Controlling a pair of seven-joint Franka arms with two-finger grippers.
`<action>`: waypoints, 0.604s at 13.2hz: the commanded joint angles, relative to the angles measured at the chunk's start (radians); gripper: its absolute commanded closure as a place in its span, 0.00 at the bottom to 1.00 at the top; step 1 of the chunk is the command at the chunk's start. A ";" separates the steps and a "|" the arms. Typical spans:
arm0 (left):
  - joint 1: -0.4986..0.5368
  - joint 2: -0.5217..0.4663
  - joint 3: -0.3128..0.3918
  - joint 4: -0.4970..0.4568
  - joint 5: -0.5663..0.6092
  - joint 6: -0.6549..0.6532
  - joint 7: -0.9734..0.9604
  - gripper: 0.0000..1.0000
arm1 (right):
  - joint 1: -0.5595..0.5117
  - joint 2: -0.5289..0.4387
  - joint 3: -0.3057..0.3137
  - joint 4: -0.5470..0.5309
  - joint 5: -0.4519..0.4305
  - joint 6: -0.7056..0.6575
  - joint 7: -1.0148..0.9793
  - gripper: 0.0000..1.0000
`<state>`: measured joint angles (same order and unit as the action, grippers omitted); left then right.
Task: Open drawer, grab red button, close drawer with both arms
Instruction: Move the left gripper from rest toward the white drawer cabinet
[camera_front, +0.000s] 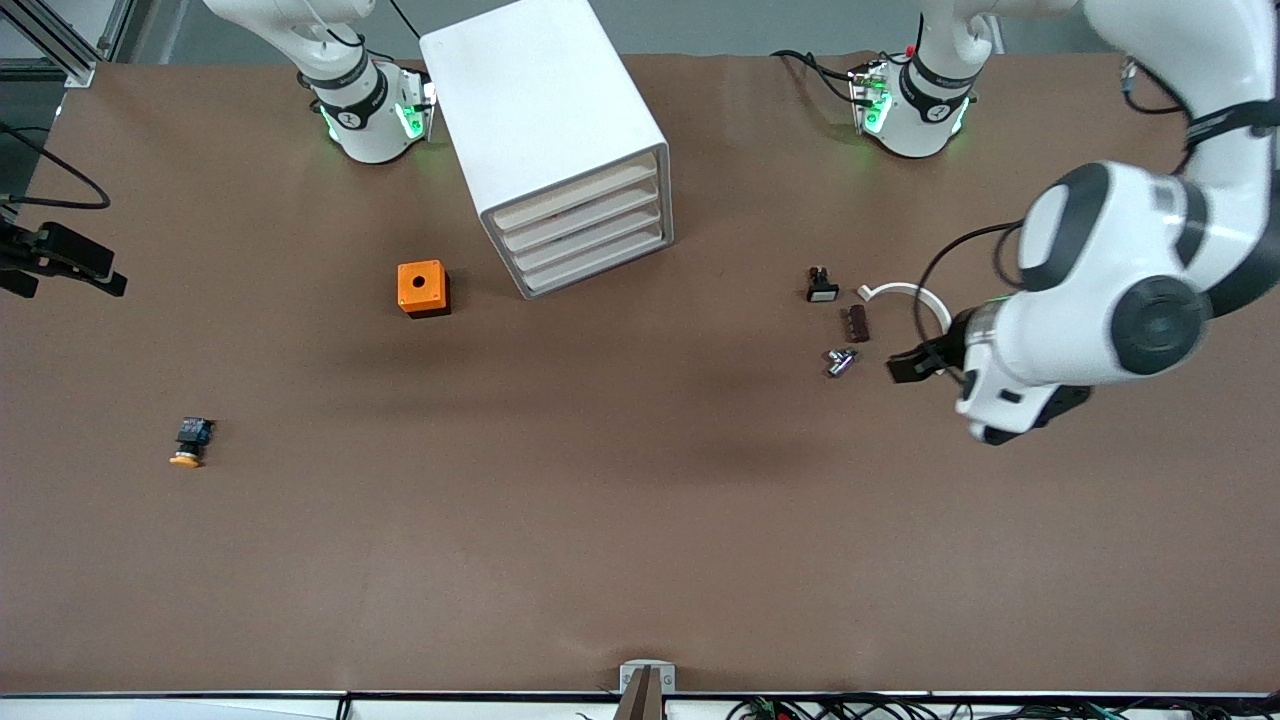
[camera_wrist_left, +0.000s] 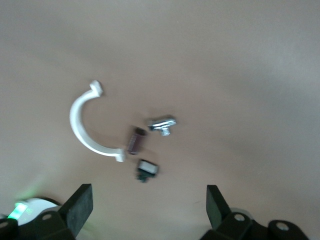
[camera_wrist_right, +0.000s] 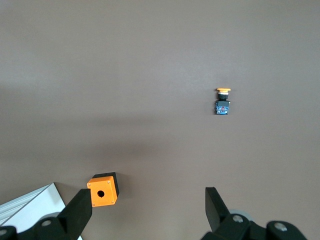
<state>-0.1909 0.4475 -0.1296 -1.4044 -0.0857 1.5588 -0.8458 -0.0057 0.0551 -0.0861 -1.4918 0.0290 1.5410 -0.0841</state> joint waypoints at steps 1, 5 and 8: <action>-0.071 0.100 0.008 0.070 -0.081 0.026 -0.235 0.00 | -0.002 -0.001 0.009 0.012 0.005 -0.012 0.012 0.00; -0.096 0.171 0.008 0.073 -0.221 0.109 -0.462 0.00 | -0.004 -0.001 0.008 0.012 0.003 -0.010 0.012 0.00; -0.124 0.198 0.008 0.070 -0.226 0.109 -0.608 0.00 | -0.002 -0.001 0.008 0.012 0.005 -0.009 0.012 0.00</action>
<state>-0.2950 0.6247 -0.1283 -1.3628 -0.2955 1.6734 -1.3541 -0.0047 0.0551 -0.0818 -1.4913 0.0290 1.5402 -0.0841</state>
